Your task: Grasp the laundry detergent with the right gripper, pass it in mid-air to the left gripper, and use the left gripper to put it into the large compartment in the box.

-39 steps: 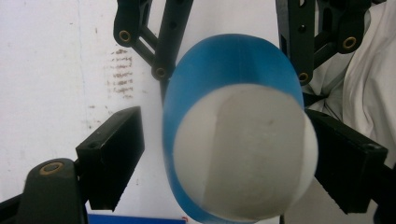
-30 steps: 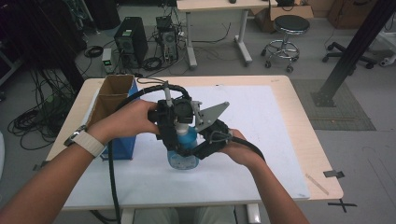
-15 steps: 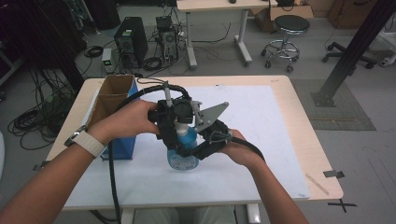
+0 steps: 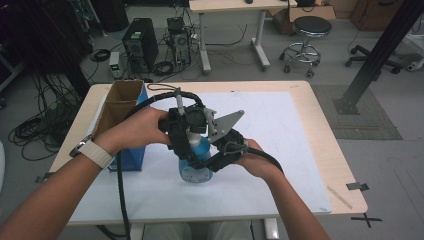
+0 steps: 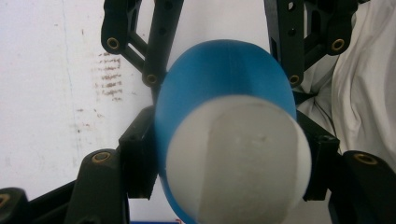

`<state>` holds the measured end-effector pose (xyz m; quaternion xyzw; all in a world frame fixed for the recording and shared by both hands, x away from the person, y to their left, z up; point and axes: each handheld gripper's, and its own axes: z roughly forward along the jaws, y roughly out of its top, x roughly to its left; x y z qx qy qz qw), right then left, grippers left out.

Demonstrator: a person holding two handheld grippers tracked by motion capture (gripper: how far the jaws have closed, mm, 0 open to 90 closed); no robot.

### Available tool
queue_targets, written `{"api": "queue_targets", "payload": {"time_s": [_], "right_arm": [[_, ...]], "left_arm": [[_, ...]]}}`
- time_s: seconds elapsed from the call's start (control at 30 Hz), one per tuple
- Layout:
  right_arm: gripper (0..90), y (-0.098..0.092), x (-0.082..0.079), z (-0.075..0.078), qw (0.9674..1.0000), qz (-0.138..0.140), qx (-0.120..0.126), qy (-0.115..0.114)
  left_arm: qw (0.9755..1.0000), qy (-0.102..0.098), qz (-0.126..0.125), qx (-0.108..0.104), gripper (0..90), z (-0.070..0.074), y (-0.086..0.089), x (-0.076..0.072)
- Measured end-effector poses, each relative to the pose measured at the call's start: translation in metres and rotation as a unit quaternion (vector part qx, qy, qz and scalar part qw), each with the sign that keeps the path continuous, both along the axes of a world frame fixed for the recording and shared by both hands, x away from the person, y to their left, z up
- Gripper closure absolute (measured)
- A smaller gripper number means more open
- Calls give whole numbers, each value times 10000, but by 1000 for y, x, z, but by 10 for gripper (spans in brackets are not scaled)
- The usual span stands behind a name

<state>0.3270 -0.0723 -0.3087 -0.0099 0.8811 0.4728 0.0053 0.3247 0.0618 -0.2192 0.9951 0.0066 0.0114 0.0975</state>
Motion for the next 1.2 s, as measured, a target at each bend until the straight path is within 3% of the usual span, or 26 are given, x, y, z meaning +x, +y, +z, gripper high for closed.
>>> {"api": "queue_targets", "payload": {"time_s": [0.1,0.57,0.67,0.7,0.8,0.9,1.0,1.2], "right_arm": [[440,0,1,0,9999,43,51,-113],[425,-1,-6,9,9999,20,-8,-162],[266,-8,-6,14,10000,-35,10,-60],[266,-8,-6,14,10000,-35,10,-60],[182,-18,-6,15,9992,-224,-310,-77],[98,-33,-4,16,9976,-482,-501,-26],[81,-49,-2,17,9948,-722,-725,5],[48,-78,0,22,9852,-1123,-1298,33]], "left_arm": [[10000,-40,-47,-13,380,1,0,-1],[9998,-199,-59,-53,382,9,-1,-10],[9996,-281,-12,27,382,10,0,-10],[9996,-273,53,6,382,12,2,-10],[9995,-254,166,-77,382,18,6,-10],[9992,-280,281,-23,382,23,9,-10],[9987,-303,418,-15,382,29,13,-8],[9940,-422,998,-151,381,49,24,-2]]}}
